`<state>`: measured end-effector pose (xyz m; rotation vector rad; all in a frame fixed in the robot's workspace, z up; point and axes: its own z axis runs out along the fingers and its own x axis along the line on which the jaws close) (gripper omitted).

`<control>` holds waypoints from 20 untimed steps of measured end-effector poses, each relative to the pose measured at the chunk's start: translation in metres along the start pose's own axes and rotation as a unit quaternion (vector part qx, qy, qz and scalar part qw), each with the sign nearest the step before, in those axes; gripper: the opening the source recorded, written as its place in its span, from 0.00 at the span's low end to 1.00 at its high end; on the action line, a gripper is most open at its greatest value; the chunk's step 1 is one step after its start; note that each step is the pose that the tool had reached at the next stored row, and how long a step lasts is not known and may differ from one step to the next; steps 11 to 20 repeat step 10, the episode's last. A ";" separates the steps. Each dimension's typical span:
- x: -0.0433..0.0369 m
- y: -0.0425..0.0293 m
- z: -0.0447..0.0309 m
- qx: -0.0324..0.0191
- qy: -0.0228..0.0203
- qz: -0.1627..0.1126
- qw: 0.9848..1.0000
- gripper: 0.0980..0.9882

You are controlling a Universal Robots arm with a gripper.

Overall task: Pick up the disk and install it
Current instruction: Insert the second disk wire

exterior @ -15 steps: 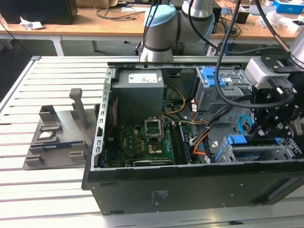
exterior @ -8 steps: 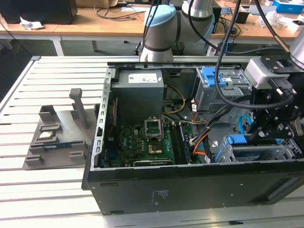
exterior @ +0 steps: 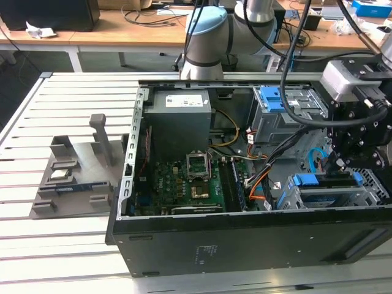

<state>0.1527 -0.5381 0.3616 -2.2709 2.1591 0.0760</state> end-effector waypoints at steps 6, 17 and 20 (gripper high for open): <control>-0.0049 0.0005 -0.0267 0.000 0.000 0.000 1.000 0.01; -0.0048 0.0006 -0.0269 0.000 0.000 0.000 1.000 0.01; -0.0048 0.0006 -0.0269 0.000 0.000 0.000 1.000 0.01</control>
